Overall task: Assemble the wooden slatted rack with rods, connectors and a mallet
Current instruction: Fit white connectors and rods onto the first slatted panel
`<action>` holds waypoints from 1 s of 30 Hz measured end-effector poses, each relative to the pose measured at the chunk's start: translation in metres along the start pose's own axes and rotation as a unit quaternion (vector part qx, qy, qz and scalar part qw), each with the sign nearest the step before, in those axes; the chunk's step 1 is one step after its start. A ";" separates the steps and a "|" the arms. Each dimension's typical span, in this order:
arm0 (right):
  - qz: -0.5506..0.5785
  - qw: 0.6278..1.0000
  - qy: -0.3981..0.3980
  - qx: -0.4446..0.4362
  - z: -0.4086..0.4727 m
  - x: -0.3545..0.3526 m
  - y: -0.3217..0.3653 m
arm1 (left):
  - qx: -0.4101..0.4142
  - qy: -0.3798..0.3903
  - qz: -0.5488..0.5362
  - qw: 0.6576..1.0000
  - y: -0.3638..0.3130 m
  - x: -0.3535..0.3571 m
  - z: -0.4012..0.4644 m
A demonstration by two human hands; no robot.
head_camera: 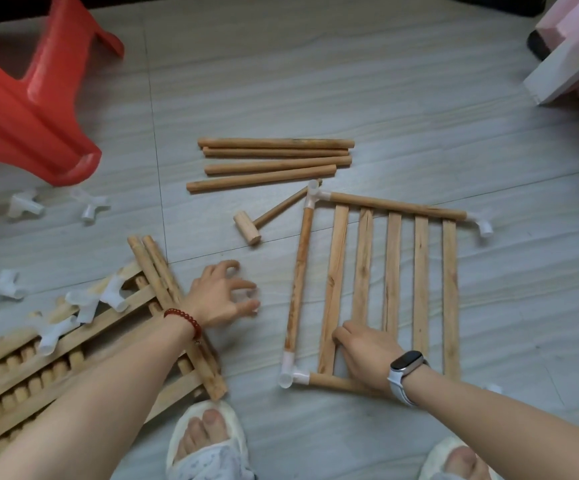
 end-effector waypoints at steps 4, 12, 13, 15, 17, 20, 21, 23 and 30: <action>-0.009 0.996 -0.086 0.017 0.016 -0.015 -0.008 | -0.007 -0.194 -0.086 0.977 -0.016 -0.037 0.029; -0.003 0.987 -0.159 0.031 0.034 -0.018 -0.024 | -0.101 -0.177 0.042 0.978 -0.022 -0.094 0.122; 0.004 0.986 -0.164 0.026 0.035 -0.018 -0.026 | -0.102 -0.190 0.062 0.974 -0.021 -0.094 0.129; 0.004 0.983 -0.183 0.029 0.036 -0.015 -0.033 | -0.109 -0.218 0.084 0.966 -0.020 -0.092 0.137; 0.017 0.981 -0.191 0.024 0.035 -0.016 -0.034 | -0.106 -0.204 0.091 0.969 -0.020 -0.087 0.138; 0.039 0.983 -0.178 0.028 0.034 -0.020 -0.034 | -0.101 -0.177 0.081 0.976 -0.019 -0.083 0.138; 0.055 0.984 -0.164 0.033 0.034 -0.022 -0.034 | -0.100 -0.189 0.064 0.975 -0.018 -0.084 0.135; 0.098 0.982 -0.154 0.046 0.032 -0.026 -0.034 | -0.103 -0.237 -0.001 0.966 -0.017 -0.084 0.121; 0.369 0.887 -0.248 0.121 0.018 -0.067 -0.032 | 0.030 -0.254 -0.138 0.957 -0.045 -0.057 0.045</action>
Point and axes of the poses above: each hand's wrist, its own z-axis towards the middle knuckle, its own x-axis out of the palm, y = z × x, the point moved 1 cm from there along z, towards the middle knuckle, and after that the axes turned 10 degrees about -x, right-handed, at the moved point
